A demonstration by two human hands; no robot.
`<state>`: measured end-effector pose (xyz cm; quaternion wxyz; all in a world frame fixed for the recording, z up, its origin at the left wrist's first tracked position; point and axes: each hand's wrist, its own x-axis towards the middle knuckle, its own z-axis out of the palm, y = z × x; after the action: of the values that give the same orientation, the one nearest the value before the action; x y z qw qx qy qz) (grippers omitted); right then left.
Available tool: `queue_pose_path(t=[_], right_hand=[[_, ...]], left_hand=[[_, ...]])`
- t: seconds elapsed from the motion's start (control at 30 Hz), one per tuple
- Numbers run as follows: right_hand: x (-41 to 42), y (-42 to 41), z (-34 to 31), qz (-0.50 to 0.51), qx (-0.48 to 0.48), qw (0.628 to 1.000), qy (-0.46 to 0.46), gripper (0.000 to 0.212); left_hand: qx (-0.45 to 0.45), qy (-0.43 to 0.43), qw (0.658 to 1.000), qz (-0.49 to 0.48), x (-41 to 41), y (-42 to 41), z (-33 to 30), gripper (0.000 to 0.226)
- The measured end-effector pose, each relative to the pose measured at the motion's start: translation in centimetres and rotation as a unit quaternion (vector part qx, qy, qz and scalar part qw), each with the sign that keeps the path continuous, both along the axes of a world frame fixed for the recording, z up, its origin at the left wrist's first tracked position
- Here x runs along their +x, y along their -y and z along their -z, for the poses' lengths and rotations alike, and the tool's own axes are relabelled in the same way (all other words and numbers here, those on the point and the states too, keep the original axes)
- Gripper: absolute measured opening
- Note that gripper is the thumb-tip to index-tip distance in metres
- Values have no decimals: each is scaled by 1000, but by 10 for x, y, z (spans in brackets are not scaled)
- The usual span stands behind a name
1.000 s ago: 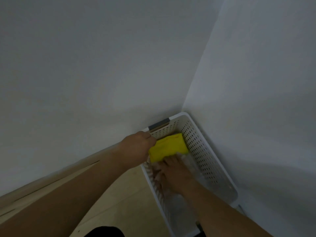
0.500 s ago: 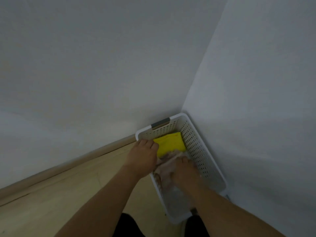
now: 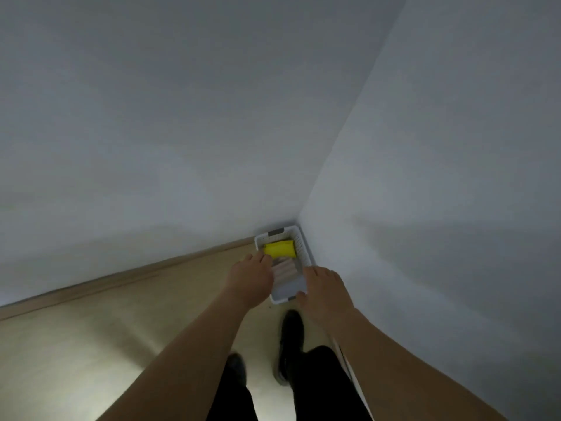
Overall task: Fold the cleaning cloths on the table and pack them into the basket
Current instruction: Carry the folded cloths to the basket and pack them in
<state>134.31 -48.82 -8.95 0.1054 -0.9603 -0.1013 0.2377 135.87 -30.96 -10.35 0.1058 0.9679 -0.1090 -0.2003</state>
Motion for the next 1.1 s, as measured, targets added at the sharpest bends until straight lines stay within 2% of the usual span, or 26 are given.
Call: queue_pose_path(t=[0.13,0.23,0.43,0.63,0.87,1.1], right_hand=[[-61,-3,-109,-40,8,999,-22,44],[-83,0,-137,-52,24,998,-32,45],[-109,23,-142,-89,26,995,-43,50],[-148,27,-137,-173,2,983,-64,53],[-223,2,-127,-308,-12,949,-74,53],[-329,-15,-128,-412,-24,907,-89,56]], left_hand=[[-15,40,999,3,-61,0,-118,37],[-28,48,997,-47,-94,-5,-146,39],[-7,19,986,-165,-162,1,-140,45],[-42,19,961,-274,-246,21,-133,44],[-49,-11,909,-415,-381,27,-113,40],[-40,-7,870,-492,-509,46,-106,40]])
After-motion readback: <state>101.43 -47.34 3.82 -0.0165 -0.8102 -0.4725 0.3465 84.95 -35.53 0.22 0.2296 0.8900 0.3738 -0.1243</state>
